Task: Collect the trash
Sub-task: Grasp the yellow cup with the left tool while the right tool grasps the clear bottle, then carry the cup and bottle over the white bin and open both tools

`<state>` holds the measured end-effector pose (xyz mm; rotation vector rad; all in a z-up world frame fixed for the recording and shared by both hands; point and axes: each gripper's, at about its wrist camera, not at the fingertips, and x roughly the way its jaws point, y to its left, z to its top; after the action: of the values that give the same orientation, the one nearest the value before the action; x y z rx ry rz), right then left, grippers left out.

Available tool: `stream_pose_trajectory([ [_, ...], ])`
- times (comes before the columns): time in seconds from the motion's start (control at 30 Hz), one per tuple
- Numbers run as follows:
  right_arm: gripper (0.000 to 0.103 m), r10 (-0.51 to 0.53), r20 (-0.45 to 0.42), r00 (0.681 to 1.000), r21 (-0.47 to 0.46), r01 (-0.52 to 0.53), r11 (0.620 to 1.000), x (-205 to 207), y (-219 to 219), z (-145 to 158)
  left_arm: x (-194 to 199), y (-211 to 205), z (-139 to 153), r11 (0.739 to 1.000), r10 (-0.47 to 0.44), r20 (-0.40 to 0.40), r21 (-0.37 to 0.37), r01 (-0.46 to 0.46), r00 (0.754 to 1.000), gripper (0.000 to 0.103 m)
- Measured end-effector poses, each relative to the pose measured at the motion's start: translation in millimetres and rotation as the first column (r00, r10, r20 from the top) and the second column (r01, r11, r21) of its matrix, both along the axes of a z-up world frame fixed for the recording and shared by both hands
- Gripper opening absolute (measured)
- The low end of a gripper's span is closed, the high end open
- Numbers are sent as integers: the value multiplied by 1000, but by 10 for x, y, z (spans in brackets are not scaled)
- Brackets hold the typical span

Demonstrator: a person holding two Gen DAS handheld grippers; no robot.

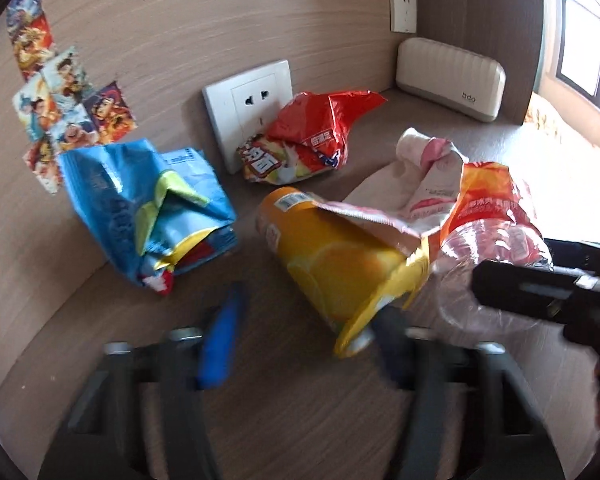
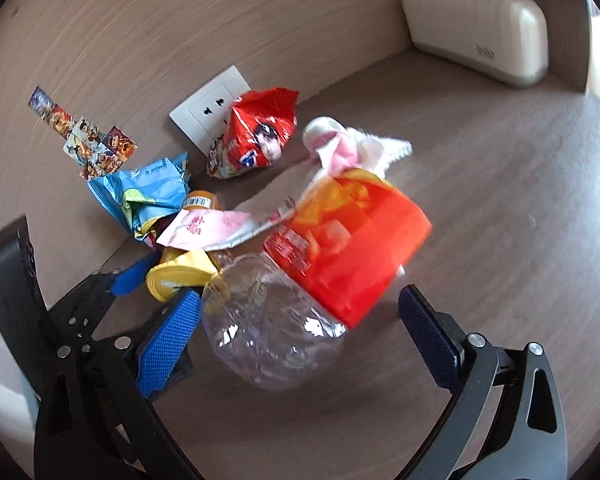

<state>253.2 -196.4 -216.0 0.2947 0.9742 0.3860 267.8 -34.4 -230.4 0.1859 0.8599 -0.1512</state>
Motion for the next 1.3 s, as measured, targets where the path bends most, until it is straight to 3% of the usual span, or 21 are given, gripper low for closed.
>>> stream_pose_trajectory([
  [0.03,77,14,12,1000,29,-15,999,-9,22,27,41,-16,3,1000,-4,1,-2,4,1000,25],
  [0.07,67,15,19,1000,23,-15,1000,-14,42,48,61,-36,2,1000,-7,3,7,7,1000,23],
  [0.13,62,35,47,998,1,-35,999,-56,83,104,82,-50,15,1000,-13,9,2,13,1000,18],
  [0.17,54,42,57,997,-5,-42,999,-88,87,141,71,-48,35,1000,-9,19,-1,9,1000,17],
  [0.4,53,62,125,990,-28,-59,998,-210,-45,354,-117,36,275,999,21,57,-41,-19,998,13],
  [0.67,53,80,190,979,-35,-74,997,-432,-279,661,-496,-89,783,995,18,117,-102,-6,993,12],
  [1.03,53,27,324,946,-49,-11,999,-958,-876,1101,-748,-825,1154,987,-89,181,-119,112,980,12],
  [1.3,53,-97,353,930,-73,131,989,-1426,-1628,1215,-1011,-1662,1274,956,-243,196,-118,269,950,12],
])
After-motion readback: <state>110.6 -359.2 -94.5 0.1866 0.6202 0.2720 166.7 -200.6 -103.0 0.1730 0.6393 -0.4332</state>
